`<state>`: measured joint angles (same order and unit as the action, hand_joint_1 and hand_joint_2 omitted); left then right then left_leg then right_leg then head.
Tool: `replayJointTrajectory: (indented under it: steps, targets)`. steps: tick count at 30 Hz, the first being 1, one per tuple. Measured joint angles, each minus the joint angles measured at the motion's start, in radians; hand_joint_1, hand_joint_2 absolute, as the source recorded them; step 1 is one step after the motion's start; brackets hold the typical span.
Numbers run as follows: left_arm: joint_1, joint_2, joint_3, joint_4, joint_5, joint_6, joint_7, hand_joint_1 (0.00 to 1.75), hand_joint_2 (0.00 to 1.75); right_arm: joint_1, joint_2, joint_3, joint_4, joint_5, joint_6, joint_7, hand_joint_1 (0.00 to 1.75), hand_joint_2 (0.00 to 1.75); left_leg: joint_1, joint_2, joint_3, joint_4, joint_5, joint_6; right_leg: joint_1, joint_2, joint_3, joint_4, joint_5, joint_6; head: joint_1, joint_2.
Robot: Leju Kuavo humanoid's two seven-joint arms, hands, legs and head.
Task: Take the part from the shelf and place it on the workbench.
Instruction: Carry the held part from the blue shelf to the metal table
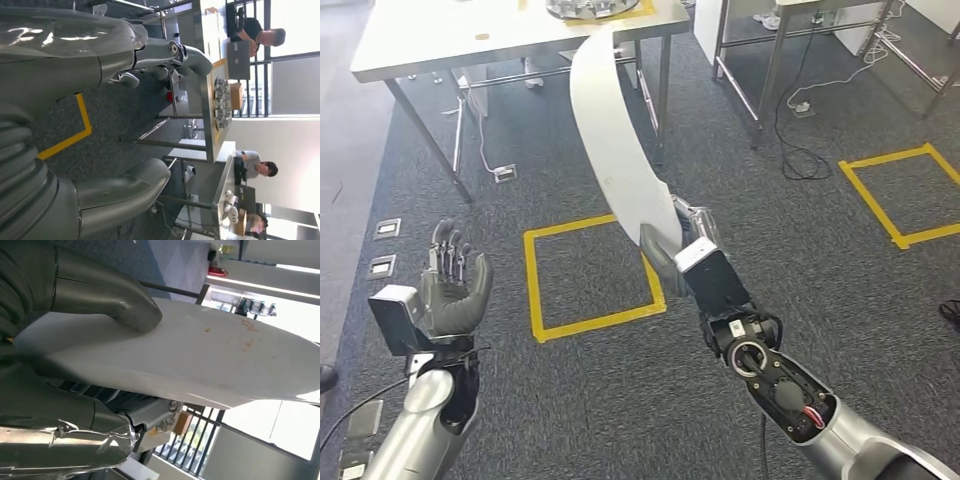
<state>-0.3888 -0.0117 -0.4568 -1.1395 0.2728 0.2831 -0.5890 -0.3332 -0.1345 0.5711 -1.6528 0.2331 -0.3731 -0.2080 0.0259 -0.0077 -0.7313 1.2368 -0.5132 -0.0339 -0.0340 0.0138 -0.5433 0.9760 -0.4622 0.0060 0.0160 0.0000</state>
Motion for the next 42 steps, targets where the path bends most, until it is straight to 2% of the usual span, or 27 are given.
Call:
replayJointTrajectory:
  steps: [1,2,4,6,8,10,11,13,15,17,18,19,20,22,23,26,28,29,30,32,33,34,36,37,38,40,42]
  targets:
    - [0.002,0.000,0.000,0.000,0.000,0.001,0.000,0.00,1.75,0.001,0.000,0.000,0.000,0.000,0.000,0.000,1.75,1.75,-0.001,0.000,-0.037,0.034,0.008,0.004,0.003,0.000,0.009,0.000,-0.008,-0.002,-0.004,0.000]
    - [0.004,0.001,0.000,0.000,0.000,0.002,0.000,0.00,1.75,0.001,0.000,0.000,0.000,0.000,0.001,0.000,1.75,1.75,-0.004,0.000,-0.053,0.028,0.036,0.012,0.007,0.000,0.021,-0.001,-0.017,-0.004,-0.008,0.000]
    - [0.004,0.001,0.000,0.000,0.000,0.003,0.000,0.00,1.75,0.001,0.000,0.000,0.000,0.000,0.001,-0.001,1.75,1.75,-0.016,0.000,-0.024,-0.095,0.138,0.035,0.013,0.000,0.049,-0.003,-0.037,-0.005,-0.014,0.000]
    - [0.003,0.001,0.000,0.000,0.000,0.004,0.000,0.00,1.75,0.001,0.000,0.001,0.001,0.000,0.001,-0.002,1.75,1.75,-0.032,0.005,0.031,-0.223,0.194,0.061,0.017,-0.002,0.069,-0.012,-0.055,0.000,-0.015,0.000]
    - [0.001,0.001,0.000,0.000,-0.001,0.005,-0.002,0.00,1.75,0.001,0.000,0.001,0.001,0.000,0.001,-0.003,1.75,1.75,-0.042,0.009,0.062,-0.275,0.182,0.073,0.016,-0.004,0.084,-0.026,-0.059,0.011,-0.017,0.000]
    - [0.000,0.001,0.000,0.000,-0.001,0.005,-0.003,0.00,1.75,0.001,0.000,0.000,0.001,0.001,0.000,-0.004,1.75,1.75,-0.039,0.008,0.088,-0.305,0.169,0.073,0.015,-0.007,0.091,-0.018,-0.051,0.022,-0.020,0.000]
    - [0.000,0.000,0.000,-0.001,-0.001,0.005,-0.004,0.00,1.75,0.000,0.000,0.000,0.001,0.002,0.000,-0.004,1.75,1.75,-0.036,0.007,0.104,-0.316,0.163,0.074,0.015,-0.009,0.080,0.011,-0.046,0.025,-0.018,0.000]
    - [0.001,0.000,0.000,-0.001,-0.001,0.005,-0.006,0.00,1.75,0.000,0.000,-0.001,0.002,0.002,0.000,-0.005,1.75,1.75,-0.031,0.003,0.137,-0.329,0.148,0.077,0.015,-0.009,0.015,0.122,-0.058,0.025,-0.009,0.000]
    - [0.005,0.000,0.000,0.000,-0.001,0.005,-0.007,0.00,1.75,0.003,0.000,-0.001,0.003,0.002,0.000,-0.005,1.75,1.75,-0.032,0.000,0.163,-0.330,0.126,0.079,0.016,-0.009,-0.072,0.241,-0.107,0.029,0.003,0.000]
    - [0.010,0.000,0.000,0.000,-0.001,0.005,-0.007,0.00,1.75,0.006,0.000,-0.001,0.003,0.002,0.000,-0.005,1.75,1.75,-0.032,-0.004,0.197,-0.330,0.099,0.077,0.015,-0.009,-0.121,0.262,-0.144,0.039,0.010,0.000]
    - [0.011,0.000,0.000,0.000,-0.001,0.004,-0.007,0.00,1.75,0.007,0.000,-0.001,0.003,0.002,0.000,-0.005,1.75,1.75,-0.032,-0.005,0.217,-0.329,0.085,0.075,0.014,-0.009,-0.125,0.226,-0.132,0.042,0.013,0.000]
    - [0.011,0.000,0.000,0.000,-0.002,0.003,-0.007,0.00,1.75,0.007,0.000,-0.001,0.003,0.002,0.000,-0.005,1.75,1.75,-0.032,-0.006,0.238,-0.329,0.069,0.073,0.013,-0.010,-0.118,0.166,-0.088,0.043,0.017,0.000]
    - [0.012,0.000,0.000,0.000,-0.002,0.003,-0.007,0.00,1.75,0.007,-0.001,-0.001,0.004,0.002,0.000,-0.005,1.75,1.75,-0.033,-0.007,0.257,-0.328,0.054,0.070,0.013,-0.010,-0.112,0.093,-0.015,0.041,0.022,0.000]
    - [0.013,-0.001,-0.001,0.000,-0.001,0.002,-0.007,0.00,1.75,0.008,-0.001,-0.001,0.007,0.002,-0.001,-0.004,1.75,1.75,-0.035,-0.010,0.279,-0.323,0.026,0.060,0.018,-0.010,-0.097,-0.003,0.089,0.027,0.023,0.000]
    - [0.012,-0.002,-0.001,0.000,-0.001,0.001,-0.007,0.00,1.75,0.007,-0.002,-0.001,0.008,0.002,-0.001,-0.004,1.75,1.75,-0.035,-0.010,0.282,-0.319,0.017,0.054,0.022,-0.009,-0.094,-0.020,0.108,0.017,0.021,0.000]
    - [0.007,-0.004,-0.002,-0.002,-0.003,0.001,-0.009,0.00,1.75,0.003,-0.002,-0.001,0.005,0.003,-0.002,-0.005,1.75,1.75,-0.032,-0.009,0.260,-0.265,0.024,0.038,0.022,-0.007,-0.069,-0.022,0.089,-0.006,0.020,0.000]
    - [0.005,-0.004,-0.002,-0.003,-0.004,0.001,-0.009,0.00,1.75,0.001,-0.002,-0.002,0.003,0.003,-0.002,-0.006,1.75,1.75,-0.029,-0.006,0.179,-0.140,0.042,0.028,0.017,-0.007,-0.043,-0.029,0.073,-0.014,0.016,0.000]
    - [0.006,-0.004,-0.002,-0.003,-0.004,0.001,-0.009,0.00,1.75,0.001,-0.002,-0.001,0.002,0.003,-0.002,-0.006,1.75,1.75,-0.026,-0.004,0.124,-0.072,0.034,0.023,0.016,-0.007,-0.031,-0.030,0.062,-0.016,0.010,0.000]
    - [0.008,-0.004,-0.002,-0.002,-0.003,0.001,-0.009,0.00,1.75,0.001,-0.002,-0.001,0.002,0.003,-0.002,-0.006,1.75,1.75,-0.022,-0.003,0.073,-0.022,0.007,0.019,0.015,-0.007,-0.018,-0.030,0.050,-0.017,0.006,0.000]
    - [0.011,-0.003,-0.002,-0.002,-0.003,0.002,-0.009,0.00,1.75,0.003,-0.002,0.000,0.003,0.003,-0.001,-0.006,1.75,1.75,-0.017,-0.001,0.009,-0.006,-0.050,0.015,0.014,-0.006,0.013,-0.030,0.023,-0.015,-0.001,0.000]
    - [0.012,-0.002,-0.002,-0.002,-0.003,0.002,-0.009,0.00,1.75,0.003,-0.002,0.000,0.003,0.003,-0.001,-0.006,1.75,1.75,-0.016,0.000,0.001,-0.042,-0.050,0.014,0.013,-0.005,0.031,-0.030,0.008,-0.013,-0.004,0.000]
    - [0.012,-0.002,-0.002,-0.002,-0.003,0.002,-0.009,0.00,1.75,0.003,-0.002,0.000,0.003,0.003,-0.001,-0.006,1.75,1.75,-0.015,0.001,0.006,-0.103,-0.019,0.014,0.011,-0.005,0.051,-0.030,-0.008,-0.010,-0.007,0.000]
    - [0.011,-0.001,-0.002,-0.002,-0.003,0.002,-0.009,0.00,1.75,0.003,-0.002,0.000,0.003,0.003,-0.001,-0.005,1.75,1.75,-0.017,0.006,0.033,-0.234,0.114,0.017,0.010,-0.005,0.081,-0.031,-0.039,-0.001,-0.015,0.000]
    - [0.011,0.000,-0.002,-0.002,-0.003,0.002,-0.008,0.00,1.75,0.002,-0.002,0.001,0.003,0.003,-0.001,-0.005,1.75,1.75,-0.020,0.008,0.043,-0.272,0.166,0.023,0.011,-0.004,0.089,-0.034,-0.052,0.006,-0.019,0.000]
    - [0.011,0.000,-0.003,-0.002,-0.003,0.002,-0.007,0.00,1.75,0.001,-0.002,0.001,0.002,0.003,-0.001,-0.004,1.75,1.75,-0.024,0.009,0.048,-0.288,0.195,0.030,0.011,-0.003,0.099,-0.036,-0.059,0.013,-0.021,0.000]
    - [0.008,0.000,-0.003,-0.002,-0.004,0.002,-0.006,0.00,1.75,0.000,-0.002,0.000,0.000,0.003,-0.001,-0.002,1.75,1.75,-0.028,0.005,0.060,-0.289,0.184,0.049,0.012,-0.004,0.112,-0.030,-0.059,0.027,-0.020,0.000]
    - [0.005,0.000,-0.003,-0.003,-0.006,0.002,-0.005,0.00,1.75,-0.001,-0.002,-0.001,-0.002,0.003,-0.001,-0.001,1.75,1.75,-0.028,0.002,0.087,-0.295,0.165,0.067,0.010,-0.007,0.095,0.024,-0.057,0.033,-0.013,0.000]
